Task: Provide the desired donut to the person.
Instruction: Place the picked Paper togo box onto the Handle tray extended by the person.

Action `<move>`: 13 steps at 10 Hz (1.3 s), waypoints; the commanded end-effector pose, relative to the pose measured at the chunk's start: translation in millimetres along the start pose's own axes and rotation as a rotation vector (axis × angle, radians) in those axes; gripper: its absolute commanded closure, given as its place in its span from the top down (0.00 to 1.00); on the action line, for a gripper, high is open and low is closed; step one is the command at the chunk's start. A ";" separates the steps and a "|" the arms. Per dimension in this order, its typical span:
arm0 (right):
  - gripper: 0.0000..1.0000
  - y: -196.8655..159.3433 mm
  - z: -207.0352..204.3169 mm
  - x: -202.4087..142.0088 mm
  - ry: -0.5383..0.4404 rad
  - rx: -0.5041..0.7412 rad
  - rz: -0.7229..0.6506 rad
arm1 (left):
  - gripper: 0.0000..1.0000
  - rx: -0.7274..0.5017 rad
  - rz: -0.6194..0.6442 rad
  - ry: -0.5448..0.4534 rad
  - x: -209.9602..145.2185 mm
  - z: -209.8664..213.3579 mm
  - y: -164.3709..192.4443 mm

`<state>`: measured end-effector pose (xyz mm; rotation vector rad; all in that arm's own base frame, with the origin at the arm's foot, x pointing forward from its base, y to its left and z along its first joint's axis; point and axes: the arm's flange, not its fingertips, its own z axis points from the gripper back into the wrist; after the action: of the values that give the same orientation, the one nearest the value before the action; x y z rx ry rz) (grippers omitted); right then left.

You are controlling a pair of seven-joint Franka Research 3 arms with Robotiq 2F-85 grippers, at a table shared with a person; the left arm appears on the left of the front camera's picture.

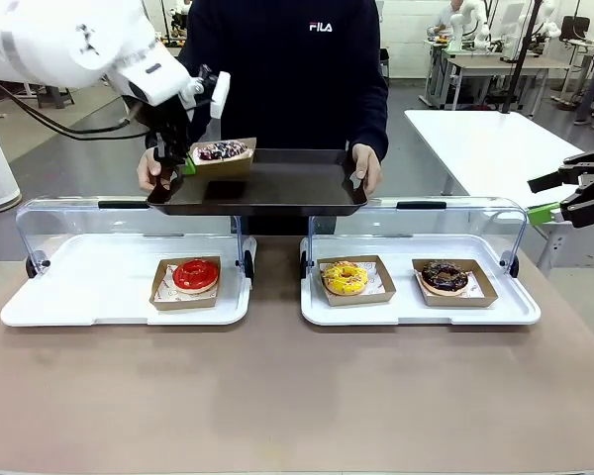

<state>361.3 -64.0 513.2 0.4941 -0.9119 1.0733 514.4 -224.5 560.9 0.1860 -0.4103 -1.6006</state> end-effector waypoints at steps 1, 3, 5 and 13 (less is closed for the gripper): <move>1.00 -3.2 -2.3 -0.5 -0.033 0.003 0.009 | 0.01 -0.026 -0.016 0.050 4.5 -13.6 2.4; 1.00 -3.2 -2.3 -0.5 -0.033 0.003 0.009 | 0.01 -0.017 -0.043 0.098 3.1 -23.0 -0.3; 1.00 -3.2 -2.3 -0.5 -0.033 0.003 0.009 | 0.59 -0.013 -0.058 0.093 1.7 -18.5 -4.3; 1.00 -3.2 -2.3 -0.5 -0.033 0.003 0.009 | 1.00 -0.075 -0.028 0.061 -0.2 0.3 -3.8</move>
<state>361.2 -64.7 513.1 0.4932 -0.9122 1.0716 512.6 -227.6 552.5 0.2172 -0.3017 -1.6466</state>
